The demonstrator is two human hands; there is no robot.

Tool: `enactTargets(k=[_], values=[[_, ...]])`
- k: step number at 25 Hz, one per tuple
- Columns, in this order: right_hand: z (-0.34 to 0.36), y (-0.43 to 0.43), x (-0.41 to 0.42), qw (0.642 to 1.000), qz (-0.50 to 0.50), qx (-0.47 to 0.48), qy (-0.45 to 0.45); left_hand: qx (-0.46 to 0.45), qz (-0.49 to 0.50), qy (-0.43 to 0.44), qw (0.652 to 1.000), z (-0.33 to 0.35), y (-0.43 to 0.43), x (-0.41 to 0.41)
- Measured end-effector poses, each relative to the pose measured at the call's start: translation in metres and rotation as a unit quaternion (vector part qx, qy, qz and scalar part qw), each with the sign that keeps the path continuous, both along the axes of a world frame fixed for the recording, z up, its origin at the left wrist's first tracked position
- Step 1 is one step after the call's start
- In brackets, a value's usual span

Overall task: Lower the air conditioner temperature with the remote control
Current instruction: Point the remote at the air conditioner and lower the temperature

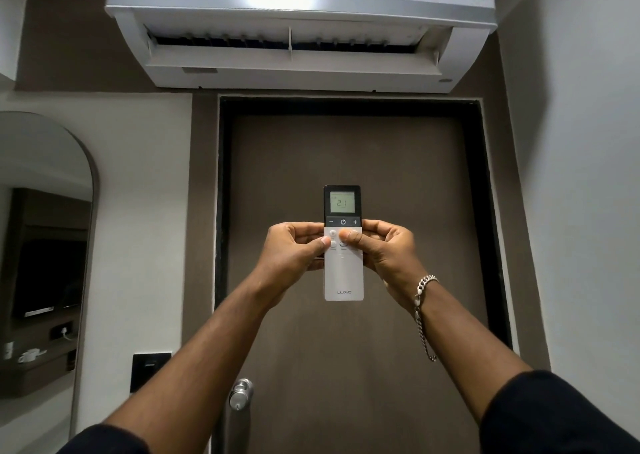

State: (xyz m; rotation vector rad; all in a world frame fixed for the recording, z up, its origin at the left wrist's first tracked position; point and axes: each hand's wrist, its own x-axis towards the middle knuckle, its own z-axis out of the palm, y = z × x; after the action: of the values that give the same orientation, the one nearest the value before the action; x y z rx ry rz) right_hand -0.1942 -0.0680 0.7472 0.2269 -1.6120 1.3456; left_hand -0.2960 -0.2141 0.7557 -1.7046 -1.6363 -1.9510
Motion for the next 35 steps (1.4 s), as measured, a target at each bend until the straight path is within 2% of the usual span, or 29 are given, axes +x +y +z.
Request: enactTargets(k=[5,11,22,35], values=[[-0.001,0.001,0.001,1.0,0.002,0.005,-0.003,0.007,0.005,-0.007,1.0,0.002,0.001,0.002],[-0.003,0.0,0.001,1.0,-0.008,0.002,-0.022,0.055,0.029,-0.043,0.997,0.012,0.005,0.011],[-0.004,-0.001,0.006,1.0,0.005,-0.005,-0.015,0.067,0.112,-0.024,0.991,0.012,0.012,0.016],[0.001,-0.001,0.01,1.0,0.002,0.003,-0.023,0.051,0.074,-0.036,0.995,0.015,0.011,0.015]])
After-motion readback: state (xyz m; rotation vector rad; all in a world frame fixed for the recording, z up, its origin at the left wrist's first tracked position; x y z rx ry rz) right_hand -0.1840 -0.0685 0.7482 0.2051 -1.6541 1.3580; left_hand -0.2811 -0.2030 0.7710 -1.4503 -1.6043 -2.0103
